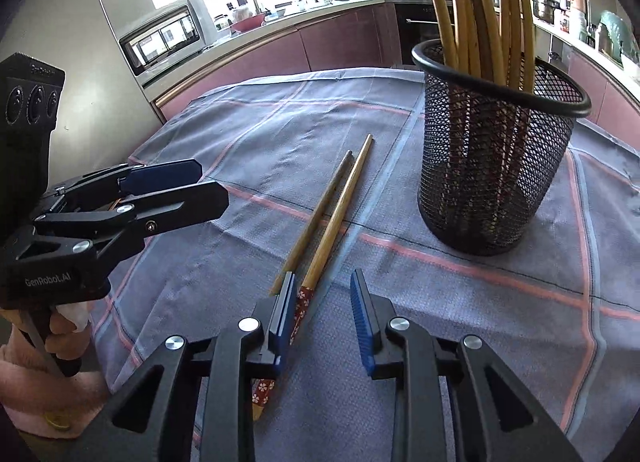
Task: Organize utensils
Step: 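Move the left tool to the last chopsticks and close on one while the right tool grasps another, then lift the left tool's chopstick upright while the right tool raises its chopstick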
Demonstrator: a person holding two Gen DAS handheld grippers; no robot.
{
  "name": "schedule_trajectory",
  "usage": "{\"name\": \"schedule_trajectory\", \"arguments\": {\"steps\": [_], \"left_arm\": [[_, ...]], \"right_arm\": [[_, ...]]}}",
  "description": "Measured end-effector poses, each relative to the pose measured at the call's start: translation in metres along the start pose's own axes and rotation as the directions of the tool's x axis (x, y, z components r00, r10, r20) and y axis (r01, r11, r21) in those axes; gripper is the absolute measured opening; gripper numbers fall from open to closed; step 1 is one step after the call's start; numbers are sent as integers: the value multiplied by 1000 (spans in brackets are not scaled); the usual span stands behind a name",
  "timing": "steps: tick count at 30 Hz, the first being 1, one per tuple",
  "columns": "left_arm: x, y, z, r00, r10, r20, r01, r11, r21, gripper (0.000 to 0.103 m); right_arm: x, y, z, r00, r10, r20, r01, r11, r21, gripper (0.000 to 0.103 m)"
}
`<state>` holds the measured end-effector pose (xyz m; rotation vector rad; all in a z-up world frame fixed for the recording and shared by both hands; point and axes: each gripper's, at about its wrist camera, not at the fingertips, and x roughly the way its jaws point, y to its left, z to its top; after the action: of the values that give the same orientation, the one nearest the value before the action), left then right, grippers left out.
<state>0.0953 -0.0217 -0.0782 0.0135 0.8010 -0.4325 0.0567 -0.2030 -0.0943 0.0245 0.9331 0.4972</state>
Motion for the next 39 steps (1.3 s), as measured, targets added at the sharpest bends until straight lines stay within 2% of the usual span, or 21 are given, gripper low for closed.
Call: {"name": "schedule_trajectory", "arguments": {"steps": [4,10,16,18,19,28,33,36,39], "left_arm": [[9,-6,0,1000,-8,-26,9,1000,19,62],[27,-19,-3,996,-17,-84,22,998,56,56],[42,-29,-6,991,-24,-133,35,996,81,49],[48,-30,-7,988,-24,-151,37,996,83,42],[50,-30,-8,987,-20,-157,33,996,81,42],[54,-27,-4,987,-18,-157,29,997,74,31],[59,-26,0,987,-17,-158,26,998,57,20],[61,-26,1,987,-23,-162,32,998,51,14],[63,-27,1,986,-15,-164,24,998,50,14]], "right_arm": [[-3,-5,-1,1000,-11,-2,11,1000,9,26],[-5,-17,-2,1000,-4,-9,4,1000,31,26],[-2,-20,4,1000,6,-18,-6,1000,25,26],[1,-19,7,1000,4,-18,-4,1000,18,26],[3,-19,9,1000,6,-19,-6,1000,19,26],[21,-13,29,1000,-30,-10,30,1000,-9,26],[27,-9,31,997,-74,4,74,997,-25,18],[26,-10,29,998,-66,5,66,998,-8,10],[22,-11,23,998,-55,5,55,998,6,8]]}}
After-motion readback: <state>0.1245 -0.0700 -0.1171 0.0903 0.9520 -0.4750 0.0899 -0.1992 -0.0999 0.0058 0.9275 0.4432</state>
